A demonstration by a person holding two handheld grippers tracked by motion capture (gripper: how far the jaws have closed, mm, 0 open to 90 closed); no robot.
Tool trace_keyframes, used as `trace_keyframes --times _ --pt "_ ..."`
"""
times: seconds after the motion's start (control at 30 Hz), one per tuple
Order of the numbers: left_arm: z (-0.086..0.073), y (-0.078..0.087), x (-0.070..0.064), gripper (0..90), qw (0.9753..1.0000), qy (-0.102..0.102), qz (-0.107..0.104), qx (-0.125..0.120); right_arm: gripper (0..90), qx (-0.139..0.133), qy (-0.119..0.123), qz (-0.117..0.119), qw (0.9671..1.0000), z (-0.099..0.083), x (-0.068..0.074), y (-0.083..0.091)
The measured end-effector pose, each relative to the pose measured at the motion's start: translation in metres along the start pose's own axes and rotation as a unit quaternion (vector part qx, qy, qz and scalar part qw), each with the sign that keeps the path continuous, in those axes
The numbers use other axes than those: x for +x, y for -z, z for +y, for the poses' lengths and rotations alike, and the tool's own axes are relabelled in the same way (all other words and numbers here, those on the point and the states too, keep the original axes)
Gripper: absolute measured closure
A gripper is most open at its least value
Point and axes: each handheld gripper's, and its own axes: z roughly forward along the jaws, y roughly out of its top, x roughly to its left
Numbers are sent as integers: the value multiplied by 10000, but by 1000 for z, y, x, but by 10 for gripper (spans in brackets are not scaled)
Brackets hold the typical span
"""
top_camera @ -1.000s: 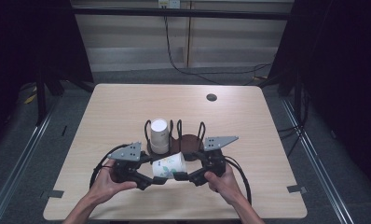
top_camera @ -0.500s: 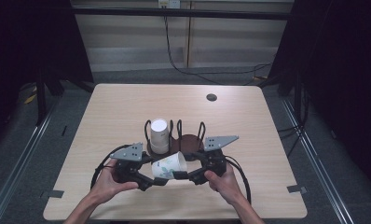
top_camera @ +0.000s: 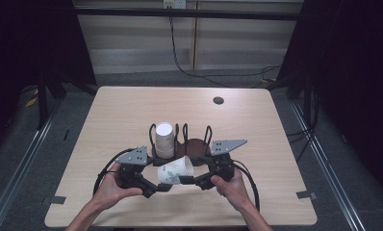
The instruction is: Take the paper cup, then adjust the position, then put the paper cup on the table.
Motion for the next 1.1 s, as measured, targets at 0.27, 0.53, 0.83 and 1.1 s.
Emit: trace_keyframes --times 0.27,0.53,0.83,1.1 --pt "-2 -1 1 157 9998 84 107 118 264 17 -6 -73 10000 2 -1 5" --pt "-6 6 6 158 9984 266 402 298 266 27 26 -311 9995 6 0 13" --pt "-18 18 10 159 9955 268 677 604 270 253 -9 -454 9986 5 -3 12" --pt "-27 23 12 160 9930 441 800 755 271 396 -155 -581 9974 2 -10 17"
